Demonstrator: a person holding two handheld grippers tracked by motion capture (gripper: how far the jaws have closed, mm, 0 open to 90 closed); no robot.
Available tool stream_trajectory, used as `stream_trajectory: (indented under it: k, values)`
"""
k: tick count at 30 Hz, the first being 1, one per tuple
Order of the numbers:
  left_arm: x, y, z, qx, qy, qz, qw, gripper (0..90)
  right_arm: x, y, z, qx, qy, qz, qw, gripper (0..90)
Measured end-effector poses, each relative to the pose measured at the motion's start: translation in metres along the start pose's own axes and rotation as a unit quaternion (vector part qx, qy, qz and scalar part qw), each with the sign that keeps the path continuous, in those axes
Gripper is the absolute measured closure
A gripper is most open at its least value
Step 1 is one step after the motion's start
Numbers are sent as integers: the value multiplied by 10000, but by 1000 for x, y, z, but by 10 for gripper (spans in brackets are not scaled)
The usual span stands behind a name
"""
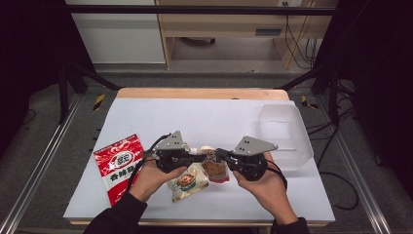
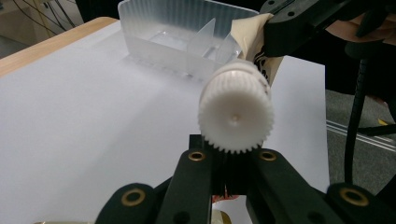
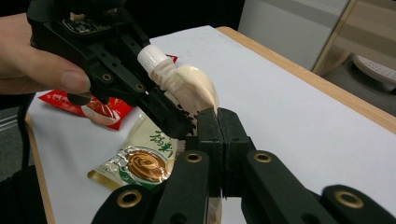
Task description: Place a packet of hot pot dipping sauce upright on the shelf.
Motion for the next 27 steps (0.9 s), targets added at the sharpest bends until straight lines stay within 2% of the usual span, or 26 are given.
stream_trajectory:
  k: [5,6,7,8,9,12,15,17,18,19,20,21,22,23,24,25,26,27]
  values:
    - [-4,-3,-4,170,145,-90,9997,899,0,-2,0,22,-102,-72,9999,873]
    - [-6,-5,-6,277,235,-115,9993,900,0,-3,1,56,-186,-106,9998,824]
    - [-6,-5,-6,277,235,-115,9993,900,0,-3,1,56,-186,-106,9998,824]
    - [-7,-6,-6,395,350,-168,9985,900,-2,-4,2,119,-307,-56,9994,758]
    - [-7,-6,-6,395,350,-168,9985,900,-2,-4,2,119,-307,-56,9994,758]
    - [-9,-7,-6,548,463,-216,9972,900,-5,-4,3,286,-543,4,9981,617]
    - [-10,-10,-8,604,519,-228,9966,900,-7,-5,4,480,-856,76,9951,520]
    - [-10,-12,-9,614,554,-229,9963,900,-9,-4,5,642,-1078,71,9921,424]
    - [-11,-13,-10,628,573,-222,9961,900,-10,-3,6,790,-1305,74,9883,408]
    - [-11,-13,-10,639,594,-222,9959,900,-10,-3,6,790,-1305,74,9883,379]
    - [-12,-15,-12,648,616,-219,9957,900,-12,-1,6,953,-1479,-3,9844,338]
    - [-12,-15,-12,648,616,-219,9957,900,-12,-1,6,953,-1479,-3,9844,338]
    - [-12,-16,-12,673,631,-218,9955,900,-11,0,5,1094,-1634,-139,9804,297]
    - [-12,-16,-12,673,631,-218,9955,900,-11,0,5,1094,-1634,-139,9804,297]
    - [-11,-17,-13,678,630,-213,9955,900,-10,1,3,1282,-1753,-328,9756,253]
    - [-11,-17,-13,678,630,-213,9955,900,-10,1,3,1282,-1753,-328,9756,253]
    - [-11,-16,-13,696,625,-199,9954,900,-9,1,0,1466,-2002,-466,9676,259]
    - [-11,-16,-13,696,625,-199,9954,900,-9,1,0,1466,-2002,-466,9676,259]
Point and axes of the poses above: each handheld gripper's, and its own axes: y roughly forward along the jaws, z roughly out of its underside, x roughly to its left, the point moved 9 cm from there along y, roughly forward along the jaws, and after that the axes turned 12 degrees about z, right-handed, at the moved point
